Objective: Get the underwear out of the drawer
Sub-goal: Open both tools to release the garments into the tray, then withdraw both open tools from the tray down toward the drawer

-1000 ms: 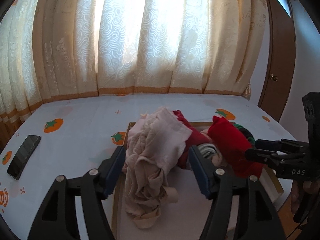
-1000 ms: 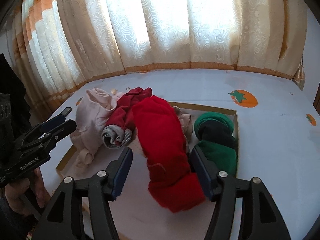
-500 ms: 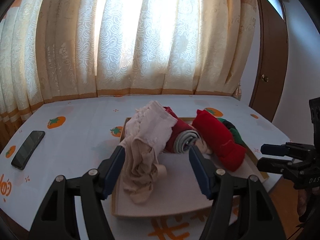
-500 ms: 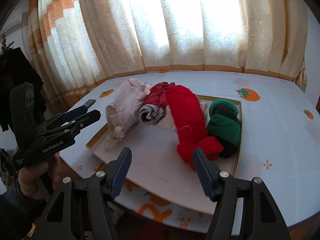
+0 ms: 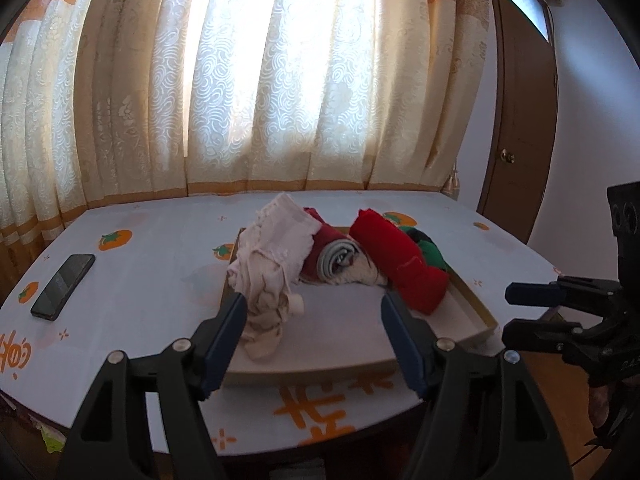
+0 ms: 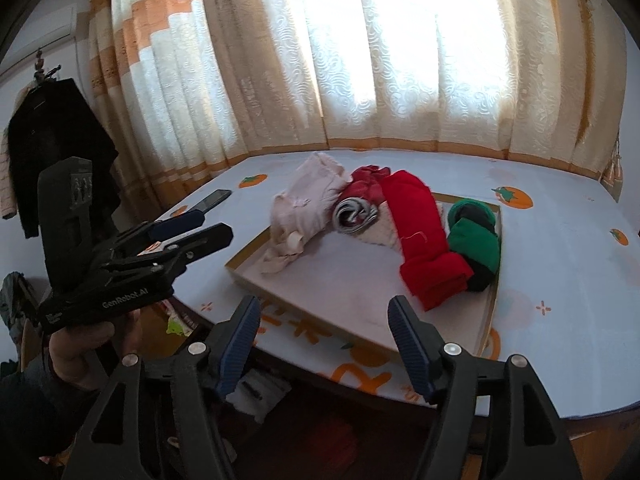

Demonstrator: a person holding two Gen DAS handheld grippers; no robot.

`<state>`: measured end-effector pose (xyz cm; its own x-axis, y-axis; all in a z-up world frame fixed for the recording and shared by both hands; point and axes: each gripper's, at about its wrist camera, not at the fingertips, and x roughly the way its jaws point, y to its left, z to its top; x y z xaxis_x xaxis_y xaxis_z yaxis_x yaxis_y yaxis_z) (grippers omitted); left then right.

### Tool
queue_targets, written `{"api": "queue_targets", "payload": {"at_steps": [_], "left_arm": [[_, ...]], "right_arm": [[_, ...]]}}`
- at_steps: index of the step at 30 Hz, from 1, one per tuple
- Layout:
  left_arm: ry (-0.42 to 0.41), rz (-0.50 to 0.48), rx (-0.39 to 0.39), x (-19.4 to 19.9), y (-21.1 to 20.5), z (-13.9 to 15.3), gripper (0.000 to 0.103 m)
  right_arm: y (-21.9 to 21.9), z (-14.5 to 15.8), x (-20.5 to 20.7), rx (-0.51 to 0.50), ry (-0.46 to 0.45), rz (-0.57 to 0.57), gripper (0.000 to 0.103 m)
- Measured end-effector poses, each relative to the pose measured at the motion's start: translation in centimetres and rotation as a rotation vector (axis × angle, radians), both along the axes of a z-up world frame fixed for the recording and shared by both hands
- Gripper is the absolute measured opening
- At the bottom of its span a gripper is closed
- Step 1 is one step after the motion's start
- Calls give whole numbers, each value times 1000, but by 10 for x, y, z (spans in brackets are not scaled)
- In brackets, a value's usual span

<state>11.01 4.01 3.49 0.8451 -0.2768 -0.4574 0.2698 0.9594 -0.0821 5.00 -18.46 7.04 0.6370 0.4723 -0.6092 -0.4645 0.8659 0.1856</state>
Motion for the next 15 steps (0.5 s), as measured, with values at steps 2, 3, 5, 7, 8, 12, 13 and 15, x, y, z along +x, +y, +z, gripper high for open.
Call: {"api": "queue_targets", "payload": {"at_steps": [2,3,5,7,8,12,13,15], "left_arm": [[5,1,1,-5,0,-4,70],[7,2,2,-7,1,-6,70],[10,6,14,-12,1,-10,70],[19,11,16,-16,2,-14,70],[22,12,14,-17,3,-16,70],[45,25,8,-21,7,-24,70],[49,30,6,-22,9,-25,70],[52,35,3,-24,11,-27,70]], "right_arm": [[2,-2,-7,0,1,11,71],[3,-2,-10,-2,-1,15,71],[4,-4,-16,-3,-4,22,71],[4,-6,-20,-3,-5,26,71],[5,-7,-22,-2,-5,27,71],[3,-11,-27,-2,-10,23,71],[3,-11,-28,-3,-12,20,71],[2,-14,-30,2,-12,16,72]]}}
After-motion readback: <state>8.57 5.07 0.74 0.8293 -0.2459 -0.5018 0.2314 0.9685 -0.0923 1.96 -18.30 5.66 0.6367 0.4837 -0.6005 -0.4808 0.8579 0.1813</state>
